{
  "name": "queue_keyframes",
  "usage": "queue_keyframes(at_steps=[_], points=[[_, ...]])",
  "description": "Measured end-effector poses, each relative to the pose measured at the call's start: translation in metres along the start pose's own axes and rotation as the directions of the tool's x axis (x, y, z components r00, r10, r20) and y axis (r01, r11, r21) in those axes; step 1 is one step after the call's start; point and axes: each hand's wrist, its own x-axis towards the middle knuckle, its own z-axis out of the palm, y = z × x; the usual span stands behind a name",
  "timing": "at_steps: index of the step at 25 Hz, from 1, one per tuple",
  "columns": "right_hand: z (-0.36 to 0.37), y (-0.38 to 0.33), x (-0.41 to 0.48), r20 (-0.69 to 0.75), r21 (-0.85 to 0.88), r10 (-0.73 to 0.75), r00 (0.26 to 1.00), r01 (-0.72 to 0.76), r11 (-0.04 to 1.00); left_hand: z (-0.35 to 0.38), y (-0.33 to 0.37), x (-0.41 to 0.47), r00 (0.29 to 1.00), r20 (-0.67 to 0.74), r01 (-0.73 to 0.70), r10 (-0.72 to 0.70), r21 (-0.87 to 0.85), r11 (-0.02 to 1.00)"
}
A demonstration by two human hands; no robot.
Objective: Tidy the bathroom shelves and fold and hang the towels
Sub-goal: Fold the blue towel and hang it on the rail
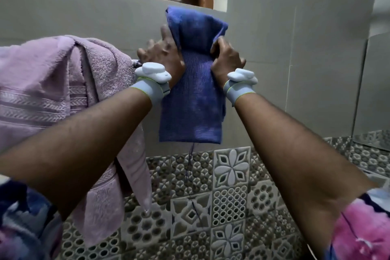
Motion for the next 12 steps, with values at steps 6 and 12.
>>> queue_keyframes(at_steps=[6, 12], points=[[0.009, 0.014, 0.016, 0.018, 0.125, -0.066, 0.998, 0.063, 0.99, -0.001, -0.012, 0.015, 0.875, -0.198, -0.393, 0.442, 0.243, 0.887], [0.011, 0.016, 0.015, 0.106, 0.053, -0.119, 0.987, 0.114, 0.992, -0.015, 0.003, 0.031, 0.866, 0.3, -0.445, 0.401, 0.093, 0.891]])
